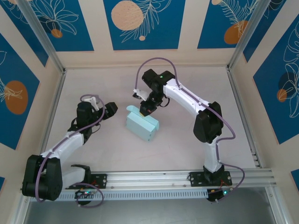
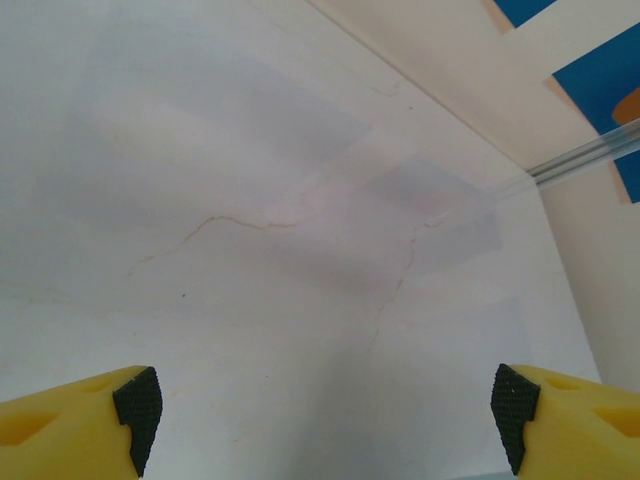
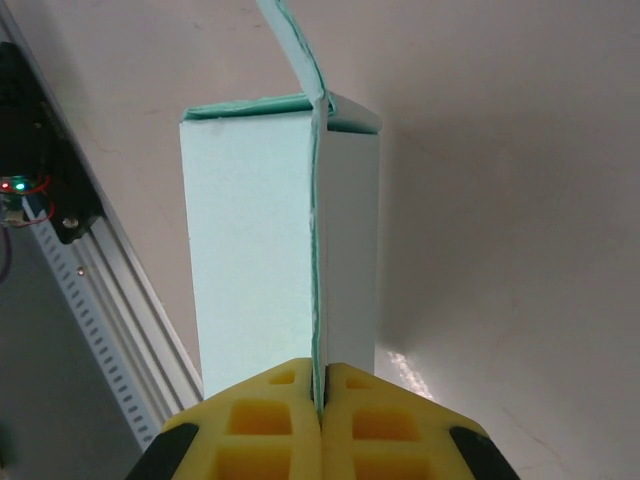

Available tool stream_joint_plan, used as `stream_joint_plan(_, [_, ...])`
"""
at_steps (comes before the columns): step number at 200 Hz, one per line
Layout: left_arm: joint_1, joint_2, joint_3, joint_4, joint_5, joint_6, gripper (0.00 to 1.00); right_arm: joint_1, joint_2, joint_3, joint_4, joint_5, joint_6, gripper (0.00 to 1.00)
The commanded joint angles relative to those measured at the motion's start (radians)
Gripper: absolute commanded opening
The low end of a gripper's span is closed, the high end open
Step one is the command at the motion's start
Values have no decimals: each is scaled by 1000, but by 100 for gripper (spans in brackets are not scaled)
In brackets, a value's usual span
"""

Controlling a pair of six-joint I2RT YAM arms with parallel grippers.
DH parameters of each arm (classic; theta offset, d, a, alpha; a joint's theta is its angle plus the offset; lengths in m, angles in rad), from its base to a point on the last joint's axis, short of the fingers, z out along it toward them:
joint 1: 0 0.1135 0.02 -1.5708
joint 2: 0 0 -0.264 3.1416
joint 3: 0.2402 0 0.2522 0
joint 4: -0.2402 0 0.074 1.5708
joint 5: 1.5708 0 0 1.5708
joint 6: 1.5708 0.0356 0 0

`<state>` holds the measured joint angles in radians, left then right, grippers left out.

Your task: Fold the paper box

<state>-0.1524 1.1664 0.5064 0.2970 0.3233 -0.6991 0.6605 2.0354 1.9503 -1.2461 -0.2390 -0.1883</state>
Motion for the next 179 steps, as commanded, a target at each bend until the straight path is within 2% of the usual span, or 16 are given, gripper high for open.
stream_joint_plan(1, [-1,29,-16,63,36,-20,87,5,50,74,-73,72,-38,0])
stream_joint_plan(52, [-5,42,-11,67,25,1,89,15,142,136,-85,154,-32,0])
stream_joint_plan(70, [-5,48,-7,69,24,15,89,23,143,130,-73,169,-21,7])
stream_joint_plan(101, [-4,72,12,77,24,45,90,40,134,130,-63,201,-8,31])
stream_joint_plan(160, [-6,142,60,107,41,79,91,77,120,153,-65,262,18,36])
stream_joint_plan(179, [-4,153,68,110,43,79,91,86,111,161,-65,273,26,43])
